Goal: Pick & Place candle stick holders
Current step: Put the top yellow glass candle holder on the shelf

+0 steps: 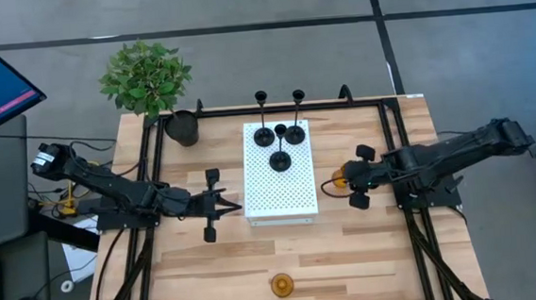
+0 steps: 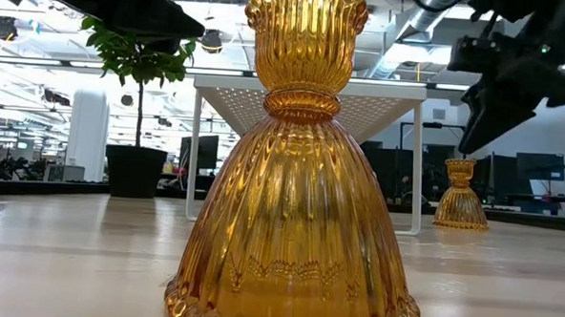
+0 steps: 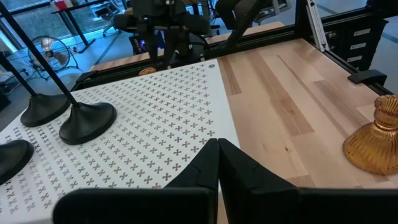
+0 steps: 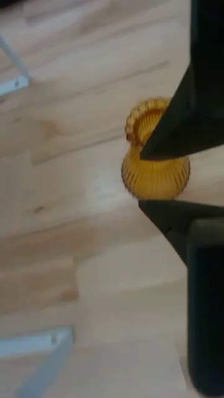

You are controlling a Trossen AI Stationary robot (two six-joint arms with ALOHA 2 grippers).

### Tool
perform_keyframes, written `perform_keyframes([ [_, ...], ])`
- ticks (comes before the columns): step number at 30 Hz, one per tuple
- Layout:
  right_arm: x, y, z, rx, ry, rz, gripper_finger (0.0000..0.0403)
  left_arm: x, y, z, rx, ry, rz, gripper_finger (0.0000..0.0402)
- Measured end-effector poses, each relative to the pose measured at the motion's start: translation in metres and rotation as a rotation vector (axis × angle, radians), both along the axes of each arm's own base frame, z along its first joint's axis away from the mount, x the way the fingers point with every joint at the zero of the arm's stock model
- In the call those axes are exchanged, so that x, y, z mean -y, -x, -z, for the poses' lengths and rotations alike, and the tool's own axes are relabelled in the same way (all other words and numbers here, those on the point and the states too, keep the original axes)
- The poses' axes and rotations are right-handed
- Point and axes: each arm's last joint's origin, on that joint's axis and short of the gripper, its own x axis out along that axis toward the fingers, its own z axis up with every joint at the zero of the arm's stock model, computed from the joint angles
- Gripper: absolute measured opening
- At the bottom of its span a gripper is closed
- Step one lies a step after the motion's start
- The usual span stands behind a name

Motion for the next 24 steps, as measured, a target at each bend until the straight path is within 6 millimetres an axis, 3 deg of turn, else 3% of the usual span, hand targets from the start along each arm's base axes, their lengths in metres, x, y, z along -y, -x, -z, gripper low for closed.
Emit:
perform_keyframes([
  [6,0.0,-0.005,0.007,-0.048,0.04,0.017,0.017,0.0,0.0,0.0,-0.002,-0.001,0.0,0.0005],
  [12,0.0,-0.012,0.02,-0.124,0.074,0.027,0.0185,0.0,0.0,0.0,-0.004,-0.002,0.0,0.0005],
  [18,0.001,-0.018,0.029,-0.174,0.149,0.052,0.0151,0.0,0.0,0.001,-0.007,-0.003,0.0,0.0005],
  [24,0.002,-0.017,0.028,-0.163,0.171,0.07,0.0076,0.0,0.0,0.001,-0.007,-0.002,0.0,0.0005],
])
